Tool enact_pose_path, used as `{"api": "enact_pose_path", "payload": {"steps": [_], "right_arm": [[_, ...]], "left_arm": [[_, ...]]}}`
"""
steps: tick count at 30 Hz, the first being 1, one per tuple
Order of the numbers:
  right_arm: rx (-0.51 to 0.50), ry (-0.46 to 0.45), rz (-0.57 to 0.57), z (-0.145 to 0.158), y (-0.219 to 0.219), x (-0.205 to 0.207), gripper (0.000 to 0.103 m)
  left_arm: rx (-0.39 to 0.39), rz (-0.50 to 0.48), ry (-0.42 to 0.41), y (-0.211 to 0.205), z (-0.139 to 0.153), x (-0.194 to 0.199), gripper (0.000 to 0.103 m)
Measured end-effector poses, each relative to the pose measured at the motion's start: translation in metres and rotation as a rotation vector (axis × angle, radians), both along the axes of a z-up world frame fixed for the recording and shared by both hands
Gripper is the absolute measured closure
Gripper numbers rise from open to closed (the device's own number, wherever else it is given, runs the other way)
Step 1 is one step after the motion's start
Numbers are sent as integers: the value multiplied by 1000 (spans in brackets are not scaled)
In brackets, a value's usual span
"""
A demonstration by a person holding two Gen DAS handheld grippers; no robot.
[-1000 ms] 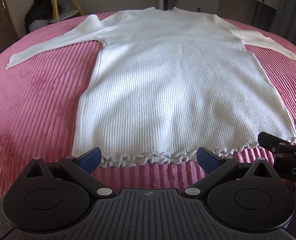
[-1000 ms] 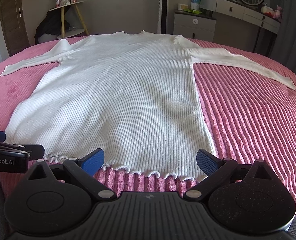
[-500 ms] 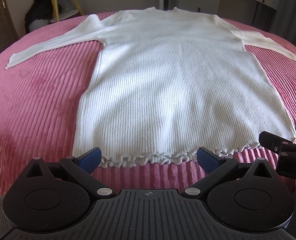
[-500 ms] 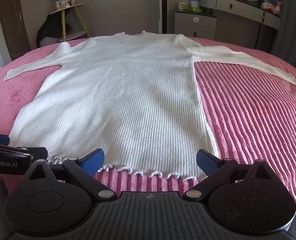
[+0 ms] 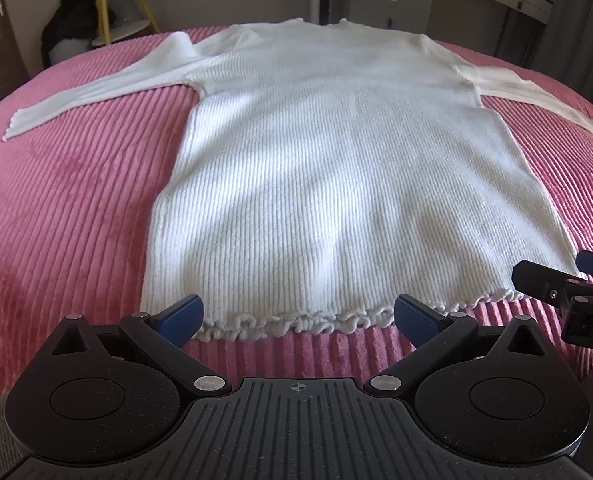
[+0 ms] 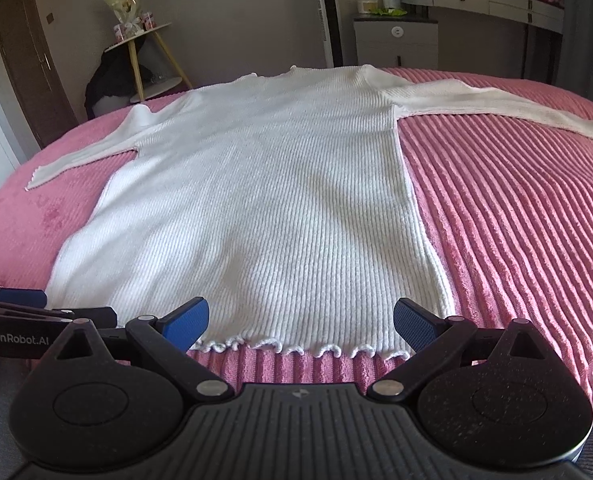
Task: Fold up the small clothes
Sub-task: 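Grasp the sweater sleeve cuff with the right gripper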
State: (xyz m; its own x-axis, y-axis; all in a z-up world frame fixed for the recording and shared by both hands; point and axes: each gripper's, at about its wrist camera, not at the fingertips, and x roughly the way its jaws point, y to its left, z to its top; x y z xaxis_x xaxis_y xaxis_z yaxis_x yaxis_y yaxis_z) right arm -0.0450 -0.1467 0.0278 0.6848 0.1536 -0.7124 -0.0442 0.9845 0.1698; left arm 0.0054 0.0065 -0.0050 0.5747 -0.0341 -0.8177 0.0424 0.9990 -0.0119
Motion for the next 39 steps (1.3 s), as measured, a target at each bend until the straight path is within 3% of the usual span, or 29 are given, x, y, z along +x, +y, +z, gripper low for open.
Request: {"api": "enact_pose_path", "payload": {"steps": [9,15,22,26,31,33,36,39], "right_arm": [[165,54,-9,-2,-15,17,4],[270,116,-82,-9,-32,51,4],[444,193,-199,-45,-61,85,4],[422,196,-163,-48,-56,89,4],[381,220,-67,-40,-56,94,4],[408,187,-81,-28,-73,94,4],[396,35,-180,-6,-126,103,6],[312,-94,-348,5,-198,133,29]], "left_arm": [[-15,6,-13,2,0,4,0],[-54,34,-23,11,2,10,0],[-64,25,-21,9,12,46,0],[-103,42,-55,5,12,89,0],[-144,127,-84,4,-20,131,0],[-157,140,-79,8,-35,132,0],[-148,109,-162,9,-39,125,0],[-163,109,-166,7,-44,129,0]]}}
